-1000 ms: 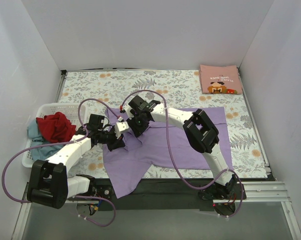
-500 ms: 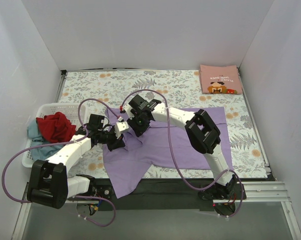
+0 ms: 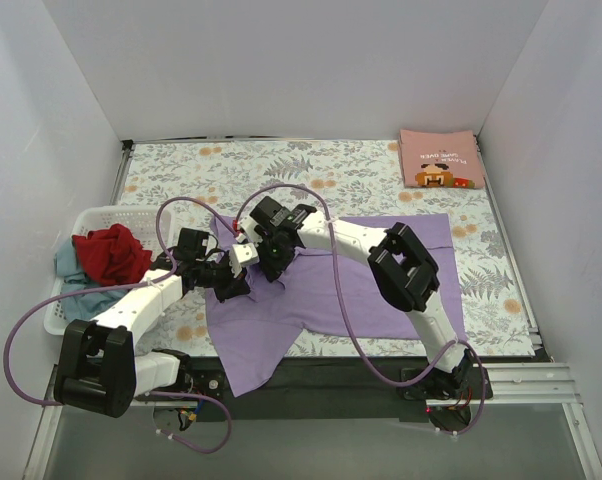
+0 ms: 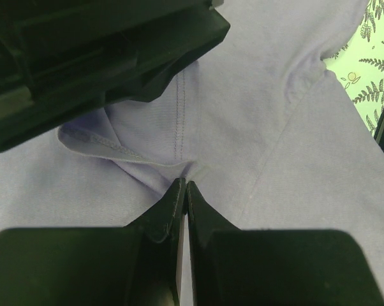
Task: Fold and stack the t-shirts
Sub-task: Fold the tshirt
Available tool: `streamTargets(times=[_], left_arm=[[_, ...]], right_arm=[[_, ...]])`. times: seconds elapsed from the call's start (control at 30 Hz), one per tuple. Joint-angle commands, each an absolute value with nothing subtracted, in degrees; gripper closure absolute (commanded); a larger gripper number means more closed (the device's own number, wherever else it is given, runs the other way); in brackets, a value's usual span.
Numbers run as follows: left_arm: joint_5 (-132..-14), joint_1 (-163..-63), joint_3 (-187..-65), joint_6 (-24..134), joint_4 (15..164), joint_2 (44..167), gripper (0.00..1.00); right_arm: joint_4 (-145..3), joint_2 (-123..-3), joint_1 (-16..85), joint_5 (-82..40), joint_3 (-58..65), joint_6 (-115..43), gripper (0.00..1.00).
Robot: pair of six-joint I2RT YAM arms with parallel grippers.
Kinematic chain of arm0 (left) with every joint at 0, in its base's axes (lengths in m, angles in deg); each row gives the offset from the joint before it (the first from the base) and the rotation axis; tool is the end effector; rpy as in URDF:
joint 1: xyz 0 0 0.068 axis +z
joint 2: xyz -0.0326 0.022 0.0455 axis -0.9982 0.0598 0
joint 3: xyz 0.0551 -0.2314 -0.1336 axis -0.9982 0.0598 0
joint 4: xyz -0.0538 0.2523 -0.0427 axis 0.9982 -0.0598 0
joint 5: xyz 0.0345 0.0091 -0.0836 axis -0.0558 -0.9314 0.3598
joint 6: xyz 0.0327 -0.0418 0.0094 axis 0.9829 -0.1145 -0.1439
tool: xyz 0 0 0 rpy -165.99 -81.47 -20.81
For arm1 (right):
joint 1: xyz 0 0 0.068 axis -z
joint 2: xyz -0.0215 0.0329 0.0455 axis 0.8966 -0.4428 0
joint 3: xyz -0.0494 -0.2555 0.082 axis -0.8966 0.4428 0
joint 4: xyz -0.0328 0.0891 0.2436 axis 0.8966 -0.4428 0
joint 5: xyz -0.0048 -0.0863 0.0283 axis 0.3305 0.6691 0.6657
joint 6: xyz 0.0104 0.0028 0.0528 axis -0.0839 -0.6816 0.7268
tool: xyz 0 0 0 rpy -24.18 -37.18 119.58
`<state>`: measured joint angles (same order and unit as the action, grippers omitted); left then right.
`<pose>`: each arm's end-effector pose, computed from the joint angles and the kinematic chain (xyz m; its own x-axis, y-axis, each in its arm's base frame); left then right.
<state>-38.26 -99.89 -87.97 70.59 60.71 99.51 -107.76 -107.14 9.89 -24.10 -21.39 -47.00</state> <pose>0.1969 -0.0715 0.1802 -0.8230 0.2473 -0.5114 0.5390 0.6238 -0.5659 0.2729 0.3847 0.1860 -0.4539 -0.7480 -0.4843 -0.8830 0.4506 0.1316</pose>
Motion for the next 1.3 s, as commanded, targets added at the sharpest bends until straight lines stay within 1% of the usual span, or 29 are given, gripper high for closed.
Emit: streamTargets(times=[0.0,0.37,0.4,0.43,0.47,0.6,0.63,0.67,0.7,0.77,0.8,0.93,1.1,1.2,1.23,1.27], left_arm=[[-37.53,-99.66,-87.48,70.47,61.31,97.82,1.0],[-37.36,-99.75,-87.39,70.38,61.48,98.08,1.0],[-37.45,-99.67,-87.48,70.38,61.48,98.17,1.0],[-37.45,-99.75,-87.48,70.29,61.48,98.08,1.0],[-37.53,-99.67,-87.48,70.38,61.48,97.99,1.0],[-37.53,-99.67,-87.3,70.29,61.31,97.9,1.0],[-37.62,-99.75,-87.3,70.2,61.31,97.73,1.0],[-37.62,-99.67,-87.3,70.2,61.31,97.73,1.0],[-37.62,-99.67,-87.39,70.2,61.4,97.73,1.0],[-37.71,-99.67,-87.48,70.55,60.87,97.47,1.0],[-37.8,-99.75,-87.57,71.08,60.61,97.29,1.0],[-38.85,-99.67,-87.22,73.36,59.12,96.68,1.0],[-40.34,-99.66,-87.39,77.84,56.57,96.76,1.0],[-40.78,-99.66,-88.09,83.46,51.92,97.64,0.99],[-41.13,-99.75,-88.18,84.43,49.9,97.9,0.96],[-41.49,-99.75,-88.27,85.4,49.1,98.17,0.94]], right_arm=[[-108.13,-107.94,9.75,-22.07,-22.2,-47.71,0.55],[-108.04,-109.44,9.66,-17.23,-22.63,-48.68,0.63],[-108.12,-109.52,9.75,-17.23,-22.55,-48.68,0.65],[-108.13,-109.44,9.66,-17.23,-22.55,-48.77,0.7],[-108.13,-109.26,9.75,-17.31,-22.55,-48.6,0.72],[-108.3,-106.98,9.75,-17.76,-22.02,-48.59,0.76],[-108.39,-105.58,9.66,-17.75,-21.59,-48.68,0.83],[-108.39,-104.87,9.75,-17.75,-21.32,-48.86,0.87],[-108.48,-104.08,9.75,-17.75,-21.06,-49.03,0.89],[-108.65,-101.62,9.75,-17.41,-19.57,-49.56,0.97],[-108.65,-100.05,9.75,-17.14,-18.86,-50.0,0.99],[-108.57,-97.05,9.93,-16.26,-13.95,-51.14,0.99],[-108.57,-95.55,10.19,-16.0,-10.77,-51.41,0.98],[-108.57,-95.11,10.1,-15.91,-9.28,-51.41,0.92],[-108.57,-94.94,10.19,-16.0,-8.93,-51.41,0.83],[-108.65,-94.93,10.19,-16.34,-8.75,-51.49,0.77]])
